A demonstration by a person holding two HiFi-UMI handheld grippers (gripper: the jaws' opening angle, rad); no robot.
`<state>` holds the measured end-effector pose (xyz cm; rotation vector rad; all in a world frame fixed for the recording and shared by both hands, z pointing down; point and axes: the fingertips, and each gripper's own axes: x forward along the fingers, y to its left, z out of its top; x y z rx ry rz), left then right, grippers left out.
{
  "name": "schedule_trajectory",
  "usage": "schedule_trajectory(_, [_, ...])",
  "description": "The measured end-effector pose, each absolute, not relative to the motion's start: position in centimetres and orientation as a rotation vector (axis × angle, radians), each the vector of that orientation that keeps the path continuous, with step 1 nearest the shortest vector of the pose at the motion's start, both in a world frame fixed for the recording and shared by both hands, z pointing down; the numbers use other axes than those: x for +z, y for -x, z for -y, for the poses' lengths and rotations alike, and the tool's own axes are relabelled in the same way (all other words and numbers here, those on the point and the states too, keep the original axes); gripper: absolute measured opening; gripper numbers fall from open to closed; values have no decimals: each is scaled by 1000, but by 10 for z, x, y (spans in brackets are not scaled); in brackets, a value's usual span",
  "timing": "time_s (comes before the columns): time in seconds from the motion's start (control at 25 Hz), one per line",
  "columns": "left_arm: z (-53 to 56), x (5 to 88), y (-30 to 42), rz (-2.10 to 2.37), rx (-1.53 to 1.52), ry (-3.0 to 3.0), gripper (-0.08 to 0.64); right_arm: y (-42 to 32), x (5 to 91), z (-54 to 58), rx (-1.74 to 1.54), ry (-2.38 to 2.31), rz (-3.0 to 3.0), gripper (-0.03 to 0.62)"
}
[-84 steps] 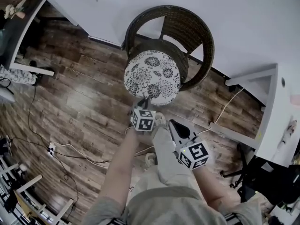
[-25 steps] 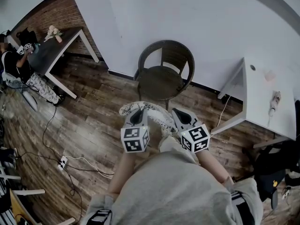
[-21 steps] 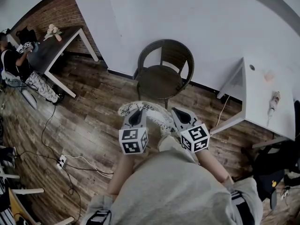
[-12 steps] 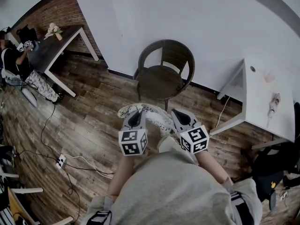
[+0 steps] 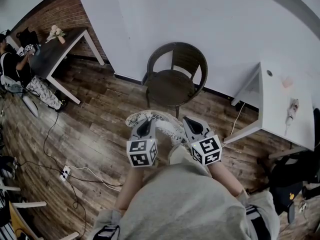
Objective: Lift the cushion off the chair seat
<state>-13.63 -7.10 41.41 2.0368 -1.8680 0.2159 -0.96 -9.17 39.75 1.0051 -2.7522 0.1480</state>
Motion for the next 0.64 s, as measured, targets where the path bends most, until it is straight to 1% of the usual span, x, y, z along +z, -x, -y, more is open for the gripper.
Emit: schedule_trajectory(0.64, [77,421,137,1865,211,-2018,31,10,403,97,154,-996,2743,0])
